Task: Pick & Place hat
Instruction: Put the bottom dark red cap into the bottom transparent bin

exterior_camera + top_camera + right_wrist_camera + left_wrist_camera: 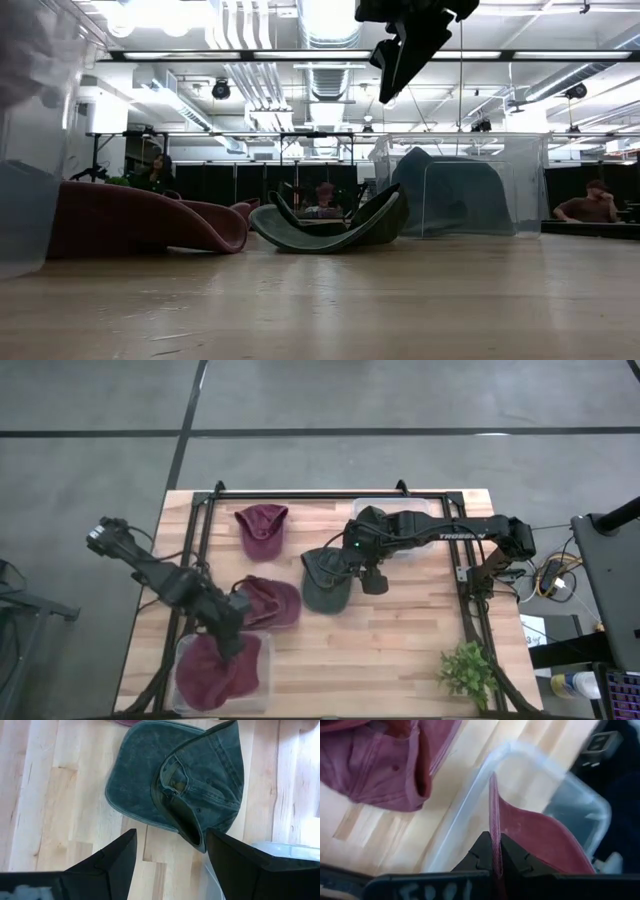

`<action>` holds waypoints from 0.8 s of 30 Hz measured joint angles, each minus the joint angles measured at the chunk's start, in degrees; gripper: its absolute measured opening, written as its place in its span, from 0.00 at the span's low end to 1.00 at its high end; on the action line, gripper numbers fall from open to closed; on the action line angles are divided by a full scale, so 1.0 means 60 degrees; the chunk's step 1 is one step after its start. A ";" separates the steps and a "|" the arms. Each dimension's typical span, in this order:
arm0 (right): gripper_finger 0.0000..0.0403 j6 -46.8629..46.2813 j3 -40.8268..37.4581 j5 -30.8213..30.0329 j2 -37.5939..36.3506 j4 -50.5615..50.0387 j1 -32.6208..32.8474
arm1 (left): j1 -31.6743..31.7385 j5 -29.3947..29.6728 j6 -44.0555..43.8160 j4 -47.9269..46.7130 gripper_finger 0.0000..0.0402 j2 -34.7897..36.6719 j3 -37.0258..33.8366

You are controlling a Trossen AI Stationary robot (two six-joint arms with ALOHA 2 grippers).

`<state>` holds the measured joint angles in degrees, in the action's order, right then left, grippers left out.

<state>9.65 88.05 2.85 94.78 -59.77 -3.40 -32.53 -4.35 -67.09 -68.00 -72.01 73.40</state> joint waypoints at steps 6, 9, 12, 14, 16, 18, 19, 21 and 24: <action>0.57 0.0047 0.0000 0.0000 0.0000 0.0022 0.0000 | 0.0004 -0.0246 -0.0002 0.0408 0.02 0.0019 -0.0761; 0.57 0.0102 0.0000 0.0000 0.0000 0.0036 0.0000 | 0.0004 -0.0291 -0.0002 0.0986 0.05 0.0077 -0.1010; 0.57 0.0108 0.0000 0.0001 0.0000 0.0055 0.0000 | 0.0011 -0.0338 -0.0122 0.1655 0.10 0.0215 -0.1253; 0.57 0.0100 0.0000 0.0004 0.0000 0.0055 0.0000 | 0.0011 -0.0330 -0.0193 0.1961 0.13 0.0287 -0.1346; 0.57 0.0095 0.0000 0.0004 0.0000 0.0055 0.0000 | 0.0011 -0.0254 -0.0332 0.1962 0.15 0.0299 -0.1365; 0.57 0.0077 0.0000 0.0004 0.0004 0.0058 0.0000 | 0.0015 -0.0103 -0.0262 0.1933 0.18 0.0302 -0.1365; 0.57 0.0076 0.0000 0.0005 0.0004 0.0062 0.0000 | 0.0015 -0.0071 -0.0245 0.1933 0.20 0.0302 -0.1365; 0.57 0.0071 0.0000 0.0007 0.0004 0.0064 0.0000 | 0.0024 -0.0045 -0.0272 0.1937 0.23 0.0302 -0.1365; 0.57 0.0073 0.0000 0.0007 0.0004 0.0070 0.0000 | 0.0029 -0.0051 -0.0302 0.1909 0.29 0.0332 -0.1365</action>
<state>10.09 88.05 2.90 94.80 -59.35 -3.40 -32.36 -4.65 -68.90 -56.55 -70.01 65.21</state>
